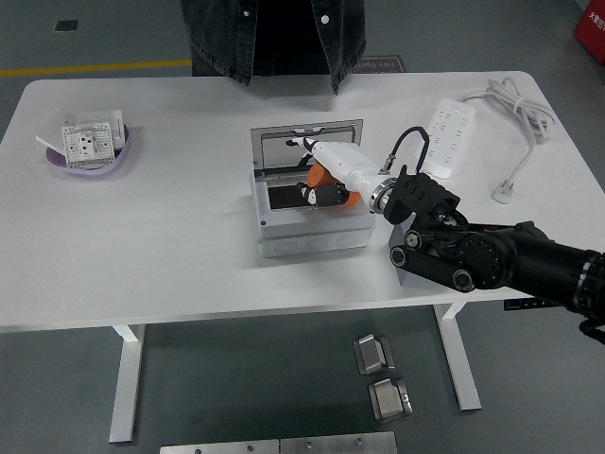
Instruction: Pick up the cylinder from the cube,place it in the box,flap close box
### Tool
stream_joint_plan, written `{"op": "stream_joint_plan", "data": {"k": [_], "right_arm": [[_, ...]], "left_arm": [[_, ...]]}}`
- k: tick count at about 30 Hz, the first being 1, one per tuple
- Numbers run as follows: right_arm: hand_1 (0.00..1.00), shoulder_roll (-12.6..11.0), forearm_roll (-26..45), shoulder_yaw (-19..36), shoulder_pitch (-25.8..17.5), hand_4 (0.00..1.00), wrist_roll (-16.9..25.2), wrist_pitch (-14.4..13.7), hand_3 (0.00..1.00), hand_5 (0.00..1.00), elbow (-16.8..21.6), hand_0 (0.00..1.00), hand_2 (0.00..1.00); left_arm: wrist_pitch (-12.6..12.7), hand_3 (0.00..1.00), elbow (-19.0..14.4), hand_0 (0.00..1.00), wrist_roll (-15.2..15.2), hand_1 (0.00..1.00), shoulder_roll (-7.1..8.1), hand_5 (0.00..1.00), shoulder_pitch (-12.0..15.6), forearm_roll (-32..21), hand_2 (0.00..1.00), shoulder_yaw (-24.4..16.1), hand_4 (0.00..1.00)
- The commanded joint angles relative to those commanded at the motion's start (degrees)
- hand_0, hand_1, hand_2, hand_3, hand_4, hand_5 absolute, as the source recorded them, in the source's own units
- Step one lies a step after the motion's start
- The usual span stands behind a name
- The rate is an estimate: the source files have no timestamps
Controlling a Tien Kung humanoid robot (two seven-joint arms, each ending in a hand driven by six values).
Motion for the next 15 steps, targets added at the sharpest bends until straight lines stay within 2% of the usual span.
{"op": "stream_joint_plan", "data": {"k": [2,7,8,10,15], "right_arm": [[0.719,0.0,0.1,-0.1,0.0,0.775,0.0,0.0,0.997,0.193,0.0,0.728,0.776],[0.719,0.0,0.1,-0.2,0.0,0.775,0.0,0.0,0.997,0.193,0.0,0.728,0.776],[0.724,-0.1,0.1,-0.2,0.0,0.798,0.0,0.0,0.998,0.226,0.0,0.735,0.775],[0.724,-0.1,0.0,-0.2,-0.1,0.798,0.0,0.0,0.998,0.226,0.1,0.735,0.775],[0.717,-0.9,-1.0,1.1,-0.5,0.807,-0.7,0.4,0.998,0.238,1.8,0.735,0.763]], "left_arm": [[0.0,0.612,0.0,0.657,0.0,0.654,-0.05,0.37,0.0,0.1,0.573,0.0,0.562],[0.0,0.612,-0.1,0.657,-0.1,0.654,-0.23,0.37,-0.1,0.3,0.573,0.0,0.562],[0.0,0.611,-0.1,0.656,-0.2,0.652,-0.26,0.369,-0.1,0.3,0.566,0.1,0.552],[0.0,0.611,-0.1,0.656,-0.2,0.652,-0.3,0.369,-0.1,0.2,0.566,0.2,0.552],[0.1,0.609,-0.1,0.657,-0.3,0.65,-0.52,0.367,0.3,0.1,0.556,0.4,0.542]]}}
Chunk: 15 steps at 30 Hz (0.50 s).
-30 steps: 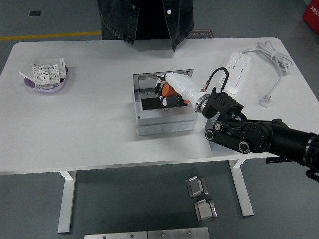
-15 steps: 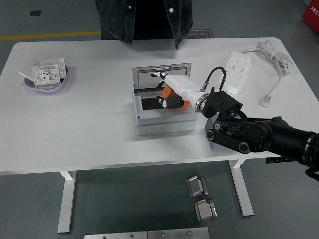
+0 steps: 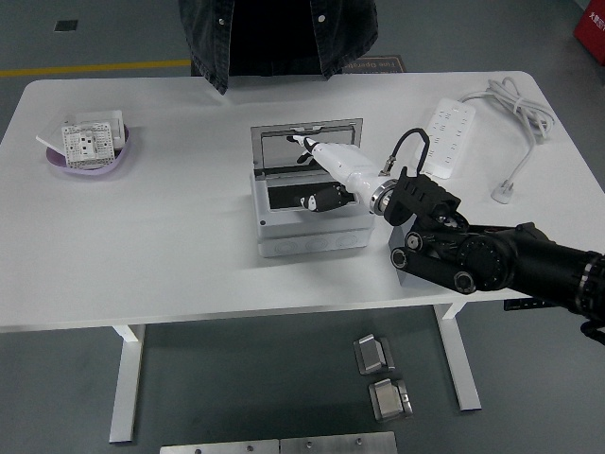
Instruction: Pick up the cylinder from the cube,place it in the box,flap close box
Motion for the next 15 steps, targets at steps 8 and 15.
{"op": "stream_joint_plan", "data": {"k": [8,15], "right_arm": [[0.709,-4.8,-5.4,3.8,-1.2,0.808,-2.8,4.4,0.998,0.245,7.9,0.737,0.758],[0.682,-10.7,-8.9,8.3,-1.8,0.819,-6.2,9.1,0.987,0.264,16.2,0.724,0.746]], "left_arm": [[0.1,0.61,0.0,0.656,0.0,0.647,-0.44,0.358,0.8,0.0,0.556,0.0,0.532],[0.3,0.609,0.1,0.656,-0.2,0.646,-0.29,0.355,1.3,-0.2,0.557,0.0,0.525]]}}
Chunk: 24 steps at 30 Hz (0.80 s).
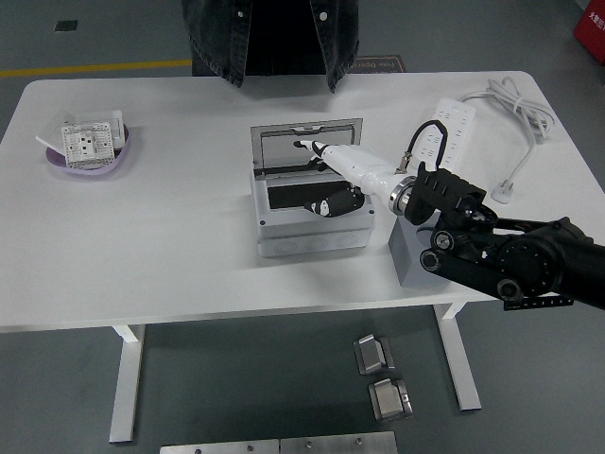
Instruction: Pick up the cylinder from the cube,place it in the box,flap close box
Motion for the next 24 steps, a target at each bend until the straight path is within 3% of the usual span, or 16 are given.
{"op": "stream_joint_plan", "data": {"k": [4,10,13,14,19,20,24], "right_arm": [[0.679,-1.9,-0.3,2.5,1.1,0.819,-0.8,1.3,0.983,0.285,3.8,0.717,0.743],[0.678,-1.4,1.6,4.9,3.6,0.82,0.2,1.9,0.981,0.295,1.9,0.714,0.744],[0.678,0.5,4.5,5.1,5.3,0.82,1.4,2.3,0.981,0.295,-1.4,0.714,0.744],[0.678,1.3,5.5,5.0,5.8,0.826,1.8,2.4,0.893,0.324,-2.7,0.711,0.742],[0.678,5.2,11.2,3.3,8.2,0.826,3.9,2.5,0.893,0.324,-9.8,0.711,0.742],[0.716,6.1,12.7,2.5,8.8,0.854,4.4,2.4,0.766,0.389,-11.6,0.753,0.755],[0.716,8.1,17.5,-0.7,10.4,0.854,5.7,2.2,0.766,0.389,-17.4,0.753,0.755]], "left_arm": [[0.0,0.61,0.1,0.655,0.0,0.646,0.13,0.353,0.2,-0.3,0.556,0.3,0.515],[0.1,0.61,0.0,0.652,-0.1,0.645,0.25,0.353,0.1,-0.3,0.559,0.5,0.514],[0.1,0.61,0.0,0.652,-0.1,0.645,0.37,0.353,0.1,-0.4,0.559,0.8,0.514],[0.1,0.61,0.0,0.651,-0.1,0.645,0.41,0.355,0.1,-0.4,0.559,0.9,0.513],[0.0,0.61,0.0,0.651,0.0,0.645,0.64,0.355,-0.2,-0.3,0.559,1.0,0.513],[0.0,0.609,-0.1,0.649,0.0,0.643,0.73,0.355,-0.4,-0.2,0.559,1.0,0.512],[0.0,0.609,-0.2,0.649,0.0,0.643,0.97,0.355,-0.9,0.4,0.559,0.6,0.512]]}}
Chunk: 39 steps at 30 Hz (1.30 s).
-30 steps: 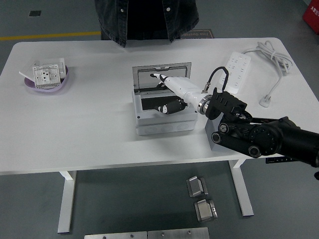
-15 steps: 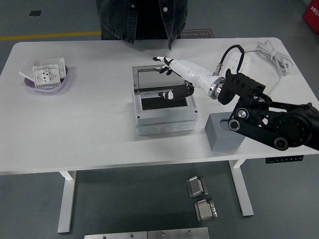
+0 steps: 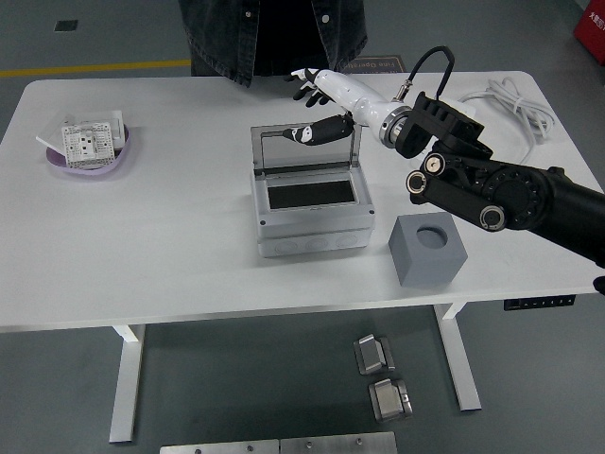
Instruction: Pick up the cylinder from the cube,place it in the box,flap close box
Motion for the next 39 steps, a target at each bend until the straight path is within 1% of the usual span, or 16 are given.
{"op": "stream_joint_plan", "data": {"k": [1,2,7,8,10,13,14,19,20,25,29,31,32,37,38,39], "right_arm": [[0.716,0.3,1.1,-0.8,0.3,0.854,0.3,-0.1,0.766,0.389,-1.3,0.753,0.755],[0.806,0.7,2.5,-1.9,0.6,0.881,0.7,-0.1,0.77,0.419,-2.7,0.881,0.823],[0.806,1.6,8.6,-6.0,1.1,0.881,2.3,-0.5,0.77,0.419,-8.8,0.881,0.823],[0.822,1.6,9.8,-6.9,1.1,0.873,2.6,-0.6,0.778,0.435,-9.8,0.909,0.83],[0.822,1.7,11.5,-8.1,1.1,0.873,2.9,-0.8,0.778,0.435,-10.9,0.909,0.83],[0.822,1.6,12.2,-9.0,0.8,0.873,3.0,-1.0,0.778,0.435,-11.1,0.909,0.83],[0.818,1.5,11.6,-9.0,0.7,0.887,2.9,-1.1,0.776,0.47,-10.6,0.912,0.822],[0.818,0.5,7.6,-7.9,-0.3,0.887,2.4,-1.6,0.776,0.47,-7.3,0.912,0.822],[0.816,0.3,6.5,-7.6,-0.6,0.858,2.2,-1.8,0.774,0.43,-6.2,0.911,0.818],[0.816,-0.6,2.3,-6.7,-1.5,0.858,1.7,-2.2,0.774,0.43,-2.7,0.911,0.818],[0.812,-1.6,-1.6,-6.1,-1.9,0.863,0.8,-2.3,0.771,0.436,0.0,0.91,0.815],[0.812,-2.0,-2.7,-5.9,-2.1,0.863,0.5,-2.3,0.771,0.436,0.9,0.91,0.815],[0.807,-2.2,-3.2,-5.9,-2.2,0.879,0.3,-2.2,0.77,0.453,1.3,0.905,0.807],[0.807,-3.5,-5.9,-5.9,-3.0,0.879,-0.6,-1.9,0.77,0.453,3.6,0.905,0.807],[0.794,-3.9,-6.9,-5.8,-3.3,0.883,-0.9,-1.8,0.767,0.472,4.6,0.884,0.803],[0.794,-4.2,-7.4,-5.6,-3.4,0.883,-1.1,-1.7,0.767,0.472,5.1,0.884,0.803]], "left_arm": [[0.0,0.609,0.0,0.649,0.0,0.643,0.06,0.355,-0.1,0.1,0.559,-0.1,0.512],[0.0,0.61,-0.1,0.65,0.0,0.643,0.14,0.356,-0.3,0.3,0.558,-0.3,0.512],[-0.2,0.61,-0.5,0.65,-0.2,0.643,0.33,0.356,-0.9,1.0,0.558,-0.9,0.512],[-0.3,0.61,-0.5,0.649,-0.2,0.642,0.32,0.357,-1.0,1.1,0.556,-1.0,0.511],[-0.3,0.61,-0.6,0.649,-0.3,0.642,0.31,0.357,-1.1,1.4,0.556,-1.3,0.511],[-0.3,0.61,-0.6,0.649,-0.3,0.642,0.28,0.357,-1.1,1.6,0.556,-1.6,0.511],[-0.3,0.61,-0.6,0.649,-0.3,0.642,0.25,0.359,-1.1,1.6,0.552,-1.6,0.51],[-0.3,0.61,-0.6,0.649,-0.3,0.642,0.13,0.359,-0.9,1.6,0.552,-1.7,0.51],[-0.3,0.61,-0.6,0.649,-0.3,0.642,0.11,0.36,-0.8,1.7,0.553,-1.8,0.512],[-0.2,0.61,-0.5,0.649,-0.4,0.642,0.02,0.36,-0.7,1.8,0.553,-2.1,0.512],[-0.2,0.61,-0.5,0.65,-0.4,0.642,-0.07,0.361,-0.4,1.8,0.554,-2.3,0.512],[-0.2,0.61,-0.5,0.65,-0.4,0.642,-0.09,0.361,-0.3,1.8,0.554,-2.4,0.512],[-0.2,0.609,-0.5,0.649,-0.4,0.642,-0.1,0.359,-0.3,1.9,0.553,-2.5,0.511],[-0.1,0.609,-0.5,0.649,-0.5,0.642,-0.15,0.359,0.0,1.9,0.553,-2.8,0.511],[-0.1,0.609,-0.5,0.649,-0.5,0.642,-0.18,0.36,0.1,1.9,0.552,-2.9,0.511],[-0.1,0.609,-0.4,0.649,-0.5,0.642,-0.2,0.36,0.1,1.8,0.552,-2.8,0.511]]}}
